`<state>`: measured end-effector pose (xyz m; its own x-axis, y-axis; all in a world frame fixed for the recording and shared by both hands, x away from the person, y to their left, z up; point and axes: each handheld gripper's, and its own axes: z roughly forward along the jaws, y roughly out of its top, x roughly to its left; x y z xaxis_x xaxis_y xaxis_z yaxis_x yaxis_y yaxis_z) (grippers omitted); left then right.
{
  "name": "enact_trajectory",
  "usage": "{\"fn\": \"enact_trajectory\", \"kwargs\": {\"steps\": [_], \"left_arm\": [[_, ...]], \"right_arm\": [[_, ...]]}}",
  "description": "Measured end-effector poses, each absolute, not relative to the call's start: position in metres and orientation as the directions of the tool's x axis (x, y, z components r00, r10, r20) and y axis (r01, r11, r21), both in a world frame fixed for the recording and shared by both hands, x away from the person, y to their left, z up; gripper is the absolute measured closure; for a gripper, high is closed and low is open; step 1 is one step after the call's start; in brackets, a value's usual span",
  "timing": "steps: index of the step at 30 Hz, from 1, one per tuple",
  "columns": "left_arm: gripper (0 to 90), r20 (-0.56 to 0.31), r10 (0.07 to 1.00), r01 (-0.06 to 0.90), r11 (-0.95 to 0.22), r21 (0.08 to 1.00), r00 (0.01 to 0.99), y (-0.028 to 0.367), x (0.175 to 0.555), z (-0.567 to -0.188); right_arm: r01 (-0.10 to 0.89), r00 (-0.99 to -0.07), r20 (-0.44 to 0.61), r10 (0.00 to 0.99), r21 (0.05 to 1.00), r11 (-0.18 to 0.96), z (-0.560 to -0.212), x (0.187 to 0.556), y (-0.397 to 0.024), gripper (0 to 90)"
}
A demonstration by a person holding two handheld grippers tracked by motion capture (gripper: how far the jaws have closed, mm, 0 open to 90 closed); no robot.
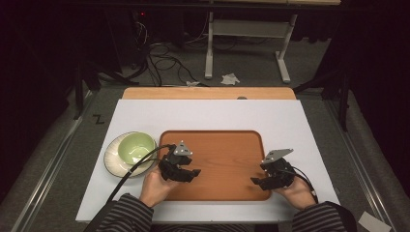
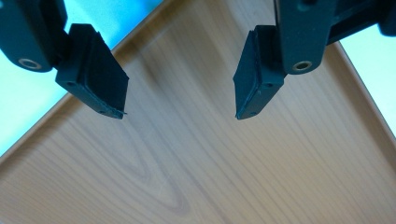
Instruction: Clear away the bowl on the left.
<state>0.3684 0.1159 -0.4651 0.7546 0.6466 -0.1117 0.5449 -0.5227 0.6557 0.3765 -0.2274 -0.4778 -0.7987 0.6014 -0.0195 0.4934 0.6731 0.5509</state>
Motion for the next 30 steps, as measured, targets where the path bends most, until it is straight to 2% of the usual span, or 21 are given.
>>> {"fn": "enact_trajectory", "kwargs": {"steps": [30], "left_arm": [[39.3,-0.14,0.65,0.56,-0.501,0.66,0.747,0.1222,0.3709,-0.4588]], "right_arm": [[0.49,-0.802,-0.019,0.597,0.55,0.677,-0.478,0.3761,-0.2266,36.7]]}}
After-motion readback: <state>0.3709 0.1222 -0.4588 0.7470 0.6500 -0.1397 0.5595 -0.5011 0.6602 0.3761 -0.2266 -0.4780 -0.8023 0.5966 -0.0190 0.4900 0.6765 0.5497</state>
